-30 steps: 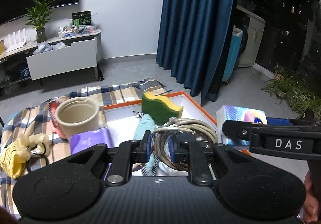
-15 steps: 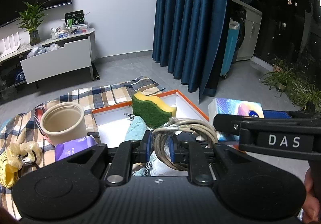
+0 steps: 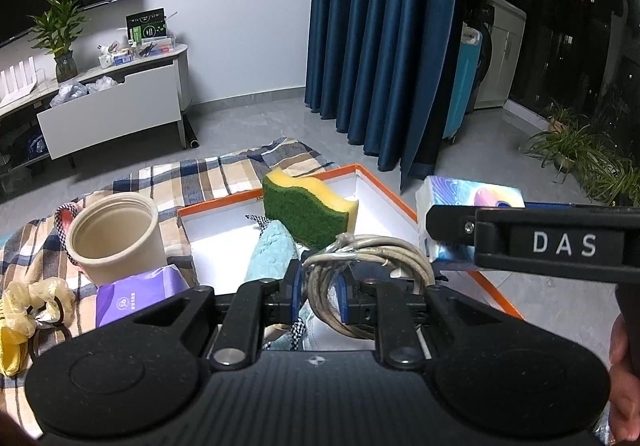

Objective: Organize soft objects
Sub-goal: 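Lower the cable and tissue pack into the box with both tools, then open the left tool releasing the cable while the right tool releases the tissue pack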

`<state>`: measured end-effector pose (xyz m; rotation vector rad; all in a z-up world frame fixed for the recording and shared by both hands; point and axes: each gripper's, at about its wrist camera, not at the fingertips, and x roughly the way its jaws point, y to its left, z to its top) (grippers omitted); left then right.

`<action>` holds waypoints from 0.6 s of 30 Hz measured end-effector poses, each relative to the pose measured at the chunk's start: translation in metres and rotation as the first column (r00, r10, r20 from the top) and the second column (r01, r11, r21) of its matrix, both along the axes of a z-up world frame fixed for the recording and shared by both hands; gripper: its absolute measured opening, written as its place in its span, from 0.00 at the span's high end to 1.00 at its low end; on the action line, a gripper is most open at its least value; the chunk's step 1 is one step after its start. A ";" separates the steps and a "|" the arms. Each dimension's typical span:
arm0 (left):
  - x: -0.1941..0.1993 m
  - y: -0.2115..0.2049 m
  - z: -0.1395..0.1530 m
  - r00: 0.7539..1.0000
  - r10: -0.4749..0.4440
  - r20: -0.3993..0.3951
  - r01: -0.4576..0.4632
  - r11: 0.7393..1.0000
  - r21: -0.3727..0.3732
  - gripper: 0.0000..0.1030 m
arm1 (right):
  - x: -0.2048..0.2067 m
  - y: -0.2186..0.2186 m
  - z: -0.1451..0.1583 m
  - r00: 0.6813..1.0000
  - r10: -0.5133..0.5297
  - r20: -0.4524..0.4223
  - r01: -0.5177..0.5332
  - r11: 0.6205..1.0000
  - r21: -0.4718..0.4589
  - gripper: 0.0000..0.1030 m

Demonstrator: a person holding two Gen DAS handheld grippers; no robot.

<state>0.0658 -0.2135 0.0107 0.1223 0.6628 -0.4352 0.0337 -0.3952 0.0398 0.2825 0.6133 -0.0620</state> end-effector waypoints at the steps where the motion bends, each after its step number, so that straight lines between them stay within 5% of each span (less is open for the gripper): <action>1: 0.001 0.000 -0.001 1.000 -0.001 -0.002 0.001 1.000 0.000 0.81 | 0.001 -0.001 -0.001 1.000 0.000 -0.001 0.000 1.000 0.002 0.13; 11: 0.010 -0.006 -0.008 0.999 -0.032 -0.028 0.032 0.999 0.009 0.79 | 0.016 -0.003 -0.006 1.000 -0.003 -0.005 0.003 1.000 0.016 0.12; 13: 0.011 -0.009 -0.010 0.998 -0.046 -0.032 0.047 0.999 0.008 0.68 | 0.021 -0.003 -0.008 1.000 -0.012 -0.004 0.012 1.000 0.028 0.11; 15: 0.013 -0.010 -0.011 0.997 -0.070 -0.040 0.070 0.998 -0.003 0.38 | 0.023 -0.007 -0.010 1.000 -0.013 -0.002 0.014 0.998 0.057 0.11; 18: 0.011 -0.010 -0.012 0.995 -0.087 -0.040 0.087 0.996 -0.001 0.33 | 0.021 -0.009 -0.008 1.000 -0.018 0.003 0.017 0.997 0.075 0.11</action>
